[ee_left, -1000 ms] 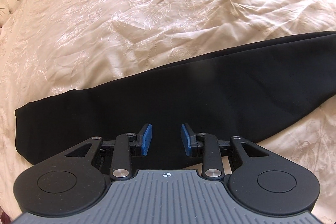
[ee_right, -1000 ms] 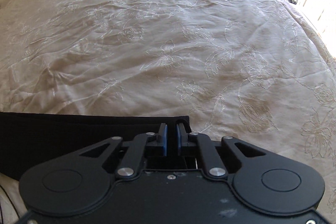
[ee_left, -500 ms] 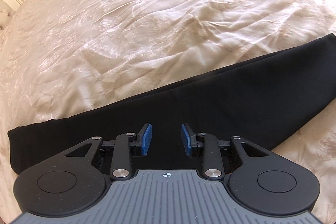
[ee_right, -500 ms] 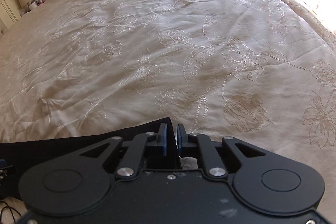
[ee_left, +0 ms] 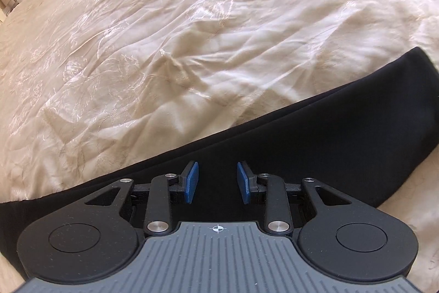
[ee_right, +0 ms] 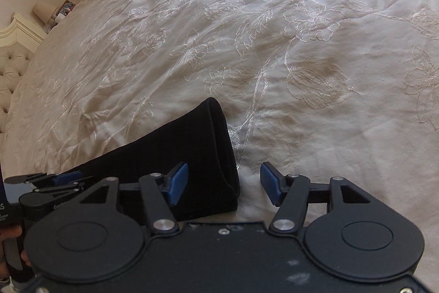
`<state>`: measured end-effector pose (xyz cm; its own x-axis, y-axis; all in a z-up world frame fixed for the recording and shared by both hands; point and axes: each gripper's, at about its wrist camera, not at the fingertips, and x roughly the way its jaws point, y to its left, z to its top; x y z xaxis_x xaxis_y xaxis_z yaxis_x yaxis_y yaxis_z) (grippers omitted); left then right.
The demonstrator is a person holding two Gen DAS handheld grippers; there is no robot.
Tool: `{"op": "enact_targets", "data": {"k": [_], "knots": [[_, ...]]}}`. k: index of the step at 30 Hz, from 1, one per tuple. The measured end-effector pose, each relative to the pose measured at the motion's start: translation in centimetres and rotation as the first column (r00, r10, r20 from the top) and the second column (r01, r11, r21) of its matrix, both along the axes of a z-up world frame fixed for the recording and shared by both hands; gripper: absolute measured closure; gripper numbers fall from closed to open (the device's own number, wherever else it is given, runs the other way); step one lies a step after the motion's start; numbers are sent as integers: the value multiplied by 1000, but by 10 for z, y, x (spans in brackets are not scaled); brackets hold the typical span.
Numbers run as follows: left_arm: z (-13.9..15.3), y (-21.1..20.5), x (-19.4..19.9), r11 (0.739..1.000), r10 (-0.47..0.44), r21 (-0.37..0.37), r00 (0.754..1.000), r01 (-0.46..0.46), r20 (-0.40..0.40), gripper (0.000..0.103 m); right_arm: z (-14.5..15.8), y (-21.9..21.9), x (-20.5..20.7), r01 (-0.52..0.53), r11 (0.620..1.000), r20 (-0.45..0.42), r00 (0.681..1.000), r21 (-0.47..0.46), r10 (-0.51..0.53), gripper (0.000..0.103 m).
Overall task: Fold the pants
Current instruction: 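Grasp the leg end with the right gripper and lift it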
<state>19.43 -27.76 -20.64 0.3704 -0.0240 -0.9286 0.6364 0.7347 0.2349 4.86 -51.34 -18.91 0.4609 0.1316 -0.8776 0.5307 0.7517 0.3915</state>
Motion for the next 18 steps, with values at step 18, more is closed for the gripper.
{"op": "enact_targets", "data": {"k": [18], "knots": [[-24, 5, 11, 995, -41, 88, 998, 37, 43, 71, -45, -2, 10, 7, 969, 64, 998, 246, -23, 57]]}}
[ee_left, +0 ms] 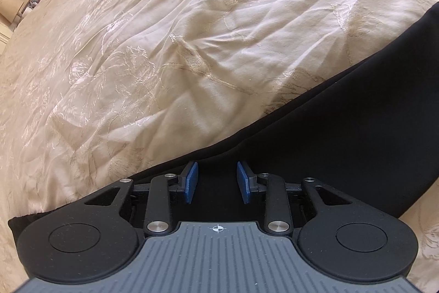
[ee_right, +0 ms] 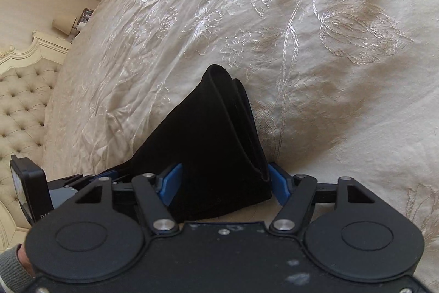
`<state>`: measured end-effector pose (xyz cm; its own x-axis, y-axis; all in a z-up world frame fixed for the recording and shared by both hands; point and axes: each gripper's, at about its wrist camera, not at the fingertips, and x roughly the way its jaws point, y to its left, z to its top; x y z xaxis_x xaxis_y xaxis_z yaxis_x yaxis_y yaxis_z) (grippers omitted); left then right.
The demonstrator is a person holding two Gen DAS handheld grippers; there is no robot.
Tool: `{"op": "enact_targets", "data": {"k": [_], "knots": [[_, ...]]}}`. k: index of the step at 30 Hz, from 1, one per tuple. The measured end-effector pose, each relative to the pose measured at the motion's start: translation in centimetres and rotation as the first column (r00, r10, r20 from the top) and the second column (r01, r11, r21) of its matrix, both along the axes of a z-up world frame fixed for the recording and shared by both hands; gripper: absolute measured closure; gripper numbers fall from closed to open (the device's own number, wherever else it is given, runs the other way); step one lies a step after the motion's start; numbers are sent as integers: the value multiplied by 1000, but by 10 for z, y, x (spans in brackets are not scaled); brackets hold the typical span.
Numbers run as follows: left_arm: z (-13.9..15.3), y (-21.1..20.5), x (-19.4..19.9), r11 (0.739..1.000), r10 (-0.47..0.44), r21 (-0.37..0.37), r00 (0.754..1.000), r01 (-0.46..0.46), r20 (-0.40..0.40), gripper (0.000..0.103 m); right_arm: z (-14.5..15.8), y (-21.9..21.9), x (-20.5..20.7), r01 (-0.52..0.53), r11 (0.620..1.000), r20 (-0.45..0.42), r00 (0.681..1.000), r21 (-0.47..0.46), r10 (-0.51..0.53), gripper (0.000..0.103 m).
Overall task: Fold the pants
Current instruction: 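Grasp the leg end with the right gripper and lift it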
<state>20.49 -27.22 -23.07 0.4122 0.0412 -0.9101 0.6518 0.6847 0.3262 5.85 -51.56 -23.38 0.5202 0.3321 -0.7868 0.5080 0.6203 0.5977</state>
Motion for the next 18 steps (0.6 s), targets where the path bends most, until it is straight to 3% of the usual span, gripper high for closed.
{"op": "enact_targets", "data": {"k": [1, 2, 8, 15, 18], "knots": [[1, 2, 2, 1000, 11, -14, 1000, -11, -8, 71, -2, 0, 0, -2, 999, 9, 1000, 32, 2, 77], [2, 5, 4, 999, 23, -31, 1000, -24, -20, 71, -2, 1, 0, 10, 998, 14, 1000, 58, -10, 78], [23, 27, 32, 970, 149, -172, 980, -170, -129, 71, 46, 23, 7, 17, 998, 89, 996, -55, -12, 79], [4, 4, 63, 987, 122, -91, 984, -134, -131, 72, 105, 56, 19, -28, 987, 140, 989, -157, 50, 79], [22, 14, 71, 972, 161, -154, 979, -179, -125, 72, 124, 80, 34, -58, 973, 138, 986, -221, 90, 79]]}}
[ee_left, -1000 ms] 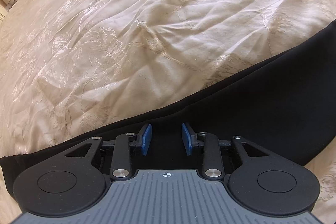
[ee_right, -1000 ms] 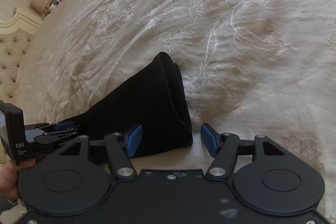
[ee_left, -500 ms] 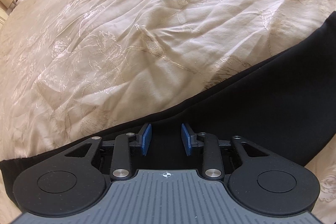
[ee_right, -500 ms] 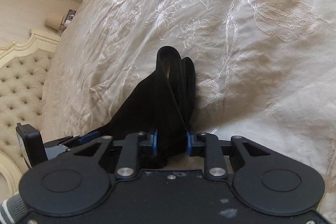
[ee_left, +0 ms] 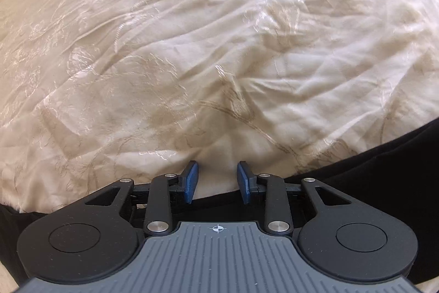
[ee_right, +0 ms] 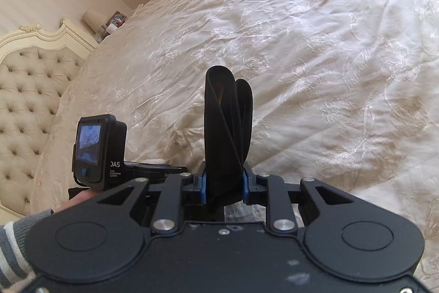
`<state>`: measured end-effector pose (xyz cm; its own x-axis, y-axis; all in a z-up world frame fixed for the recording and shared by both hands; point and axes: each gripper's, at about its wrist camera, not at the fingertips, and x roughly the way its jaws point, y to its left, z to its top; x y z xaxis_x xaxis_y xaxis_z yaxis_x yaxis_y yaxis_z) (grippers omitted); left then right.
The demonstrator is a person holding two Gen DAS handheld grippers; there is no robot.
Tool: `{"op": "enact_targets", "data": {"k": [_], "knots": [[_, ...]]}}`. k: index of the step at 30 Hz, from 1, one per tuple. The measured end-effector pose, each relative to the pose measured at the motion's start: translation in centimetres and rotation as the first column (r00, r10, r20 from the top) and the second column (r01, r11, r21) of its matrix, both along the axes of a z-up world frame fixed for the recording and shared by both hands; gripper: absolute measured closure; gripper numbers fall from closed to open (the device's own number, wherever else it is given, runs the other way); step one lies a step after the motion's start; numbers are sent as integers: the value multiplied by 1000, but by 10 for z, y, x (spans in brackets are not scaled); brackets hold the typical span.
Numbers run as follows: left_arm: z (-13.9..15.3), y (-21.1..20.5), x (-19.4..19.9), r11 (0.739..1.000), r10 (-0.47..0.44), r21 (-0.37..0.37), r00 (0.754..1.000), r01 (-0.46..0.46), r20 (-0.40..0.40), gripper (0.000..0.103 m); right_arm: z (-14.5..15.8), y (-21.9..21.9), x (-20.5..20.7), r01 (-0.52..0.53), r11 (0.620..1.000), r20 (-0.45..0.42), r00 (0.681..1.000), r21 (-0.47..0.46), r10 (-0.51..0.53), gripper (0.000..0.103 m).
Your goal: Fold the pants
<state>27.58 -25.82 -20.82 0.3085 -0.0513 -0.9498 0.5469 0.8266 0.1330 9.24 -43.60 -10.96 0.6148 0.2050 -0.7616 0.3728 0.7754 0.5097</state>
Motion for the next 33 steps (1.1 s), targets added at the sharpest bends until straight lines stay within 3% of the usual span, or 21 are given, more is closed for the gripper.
{"op": "enact_targets", "data": {"k": [4, 9, 17, 21, 24, 26, 27, 33], "knots": [[29, 43, 3, 993, 99, -67, 994, -96, 41, 72, 20, 40, 21, -62, 997, 3, 998, -49, 63, 79], [49, 117, 4, 970, 234, -84, 971, -230, 47, 72, 25, 106, 49, -192, 978, 1, 981, -81, 193, 79], [41, 220, -17, 937, 350, -24, 936, -349, 32, 72, -28, 217, 89, -311, 947, -81, 949, -76, 305, 79], [39, 253, -25, 923, 385, -24, 923, -385, 12, 72, -61, 262, 103, -374, 919, -144, 923, -124, 357, 79], [42, 263, -28, 923, 385, -26, 923, -385, 13, 72, -79, 281, 107, -391, 908, -169, 915, -149, 366, 71], [44, 268, -30, 926, 377, -32, 926, -376, 19, 72, -80, 288, 105, -390, 907, -159, 917, -159, 366, 59], [46, 270, -31, 926, 376, -36, 926, -375, 24, 72, -78, 289, 104, -394, 905, -152, 916, -161, 372, 58], [63, 273, -32, 928, 368, -87, 928, -363, 50, 72, -26, 266, 76, -371, 916, 2, 927, -155, 376, 52]]}}
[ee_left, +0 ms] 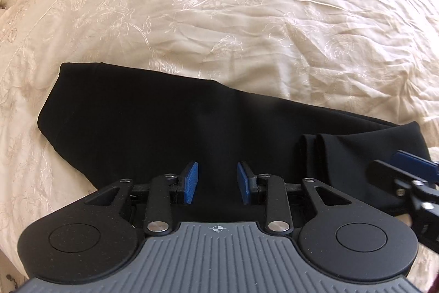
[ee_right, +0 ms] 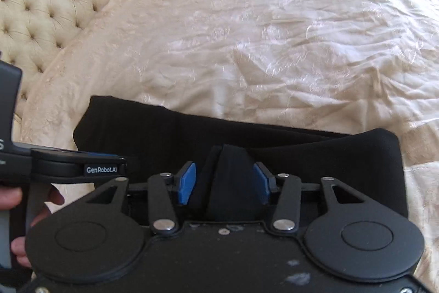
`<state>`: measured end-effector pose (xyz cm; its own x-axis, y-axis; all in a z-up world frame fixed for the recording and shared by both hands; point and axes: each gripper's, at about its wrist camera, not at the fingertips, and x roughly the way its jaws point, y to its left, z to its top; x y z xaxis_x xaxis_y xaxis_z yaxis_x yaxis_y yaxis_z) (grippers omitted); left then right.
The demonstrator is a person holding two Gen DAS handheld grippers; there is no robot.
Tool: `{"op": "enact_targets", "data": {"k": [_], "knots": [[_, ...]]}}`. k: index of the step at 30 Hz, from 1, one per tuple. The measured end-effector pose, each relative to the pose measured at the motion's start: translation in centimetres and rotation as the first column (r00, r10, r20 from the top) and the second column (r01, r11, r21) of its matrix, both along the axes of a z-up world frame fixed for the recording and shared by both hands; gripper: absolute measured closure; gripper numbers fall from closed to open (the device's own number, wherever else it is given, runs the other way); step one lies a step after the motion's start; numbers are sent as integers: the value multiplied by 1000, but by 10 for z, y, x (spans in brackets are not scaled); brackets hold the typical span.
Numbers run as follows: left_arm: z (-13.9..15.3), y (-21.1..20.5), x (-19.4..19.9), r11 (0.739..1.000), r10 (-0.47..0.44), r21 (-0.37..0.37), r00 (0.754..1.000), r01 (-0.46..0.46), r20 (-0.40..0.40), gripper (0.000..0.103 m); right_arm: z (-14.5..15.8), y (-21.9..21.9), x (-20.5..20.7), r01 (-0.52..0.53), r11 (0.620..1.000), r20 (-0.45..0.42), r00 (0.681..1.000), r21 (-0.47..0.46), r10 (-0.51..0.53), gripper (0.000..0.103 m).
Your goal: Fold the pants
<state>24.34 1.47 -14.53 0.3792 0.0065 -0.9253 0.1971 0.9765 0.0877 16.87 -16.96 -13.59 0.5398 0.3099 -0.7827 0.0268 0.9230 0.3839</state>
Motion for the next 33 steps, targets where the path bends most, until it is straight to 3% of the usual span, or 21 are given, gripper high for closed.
{"op": "enact_targets", "data": {"k": [4, 7, 8, 14, 17, 20, 26, 33], "knots": [[5, -15, -1, 999, -29, -32, 999, 30, 18, 72, 16, -42, -16, 124, 991, 32, 992, -42, -122, 54], [2, -36, -7, 996, -80, -34, 997, 80, 15, 72, 0, -73, -14, 217, 971, -54, 973, -100, -223, 94], [-1, -45, -11, 994, -103, -30, 995, 103, 15, 72, -9, -83, -14, 245, 963, -90, 963, -108, -255, 97], [-24, -82, -31, 980, -201, 15, 980, 201, 3, 72, -54, -98, -29, 234, 961, -241, 934, -150, -265, 97], [-49, -87, -25, 979, -168, 103, 983, 175, -76, 71, -58, -93, -33, 196, 966, -236, 944, -166, -232, 97], [-53, -78, -19, 985, -132, 100, 987, 142, -96, 71, -52, -93, -33, 197, 968, -235, 944, -156, -230, 96], [-7, -20, -23, 999, -42, 23, 999, 43, -9, 72, -19, -87, -51, 215, 971, -156, 961, -107, -230, 92], [4, 87, -15, 988, 150, 35, 988, -149, -22, 71, 7, -34, -68, 186, 982, -117, 975, -18, -187, 92]]}}
